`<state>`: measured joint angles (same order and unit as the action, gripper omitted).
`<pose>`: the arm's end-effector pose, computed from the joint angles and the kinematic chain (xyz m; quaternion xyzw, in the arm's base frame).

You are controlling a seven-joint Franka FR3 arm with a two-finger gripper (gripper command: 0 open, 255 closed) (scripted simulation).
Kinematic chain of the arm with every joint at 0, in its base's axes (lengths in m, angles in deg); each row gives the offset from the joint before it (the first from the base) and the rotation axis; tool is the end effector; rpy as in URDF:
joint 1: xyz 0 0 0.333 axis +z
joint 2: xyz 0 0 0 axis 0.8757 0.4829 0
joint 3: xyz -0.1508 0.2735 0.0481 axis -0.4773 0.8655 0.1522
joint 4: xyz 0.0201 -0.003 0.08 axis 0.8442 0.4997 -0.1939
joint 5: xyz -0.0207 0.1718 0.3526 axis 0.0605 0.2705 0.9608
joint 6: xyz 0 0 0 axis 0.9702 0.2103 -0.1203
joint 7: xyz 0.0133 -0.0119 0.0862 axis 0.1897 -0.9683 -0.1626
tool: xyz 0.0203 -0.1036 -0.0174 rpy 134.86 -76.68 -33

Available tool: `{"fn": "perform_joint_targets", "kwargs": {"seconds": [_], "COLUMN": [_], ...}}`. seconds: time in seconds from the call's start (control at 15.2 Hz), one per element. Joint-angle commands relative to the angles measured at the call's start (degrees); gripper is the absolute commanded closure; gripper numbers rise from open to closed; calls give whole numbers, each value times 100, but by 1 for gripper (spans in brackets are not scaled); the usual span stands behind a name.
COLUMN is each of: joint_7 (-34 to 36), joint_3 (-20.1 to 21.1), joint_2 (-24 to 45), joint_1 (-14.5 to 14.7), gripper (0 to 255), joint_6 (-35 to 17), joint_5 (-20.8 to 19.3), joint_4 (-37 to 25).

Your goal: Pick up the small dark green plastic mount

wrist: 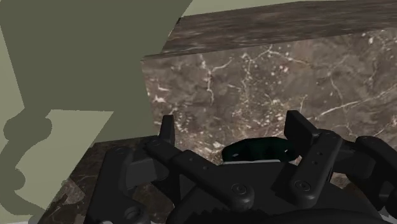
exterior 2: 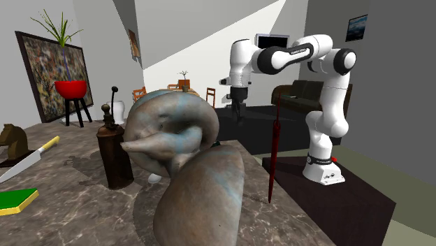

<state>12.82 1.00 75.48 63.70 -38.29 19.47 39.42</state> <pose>0.5146 0.1421 0.5428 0.9992 0.0379 0.0101 0.0017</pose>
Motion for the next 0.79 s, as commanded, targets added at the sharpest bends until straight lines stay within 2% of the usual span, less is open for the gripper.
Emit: {"fn": "perform_joint_targets", "kwargs": {"seconds": [0.0, 0.53, 0.73], "joint_7": [184, 834, 840], "joint_3": [86, 262, 251], "joint_2": [464, 2455, 2468], "joint_1": [48, 437, 440], "gripper": [0, 0, 0], "joint_6": [-45, 313, 163], "joint_5": [-93, -579, -581], "joint_4": [-387, -2579, -2441]}}
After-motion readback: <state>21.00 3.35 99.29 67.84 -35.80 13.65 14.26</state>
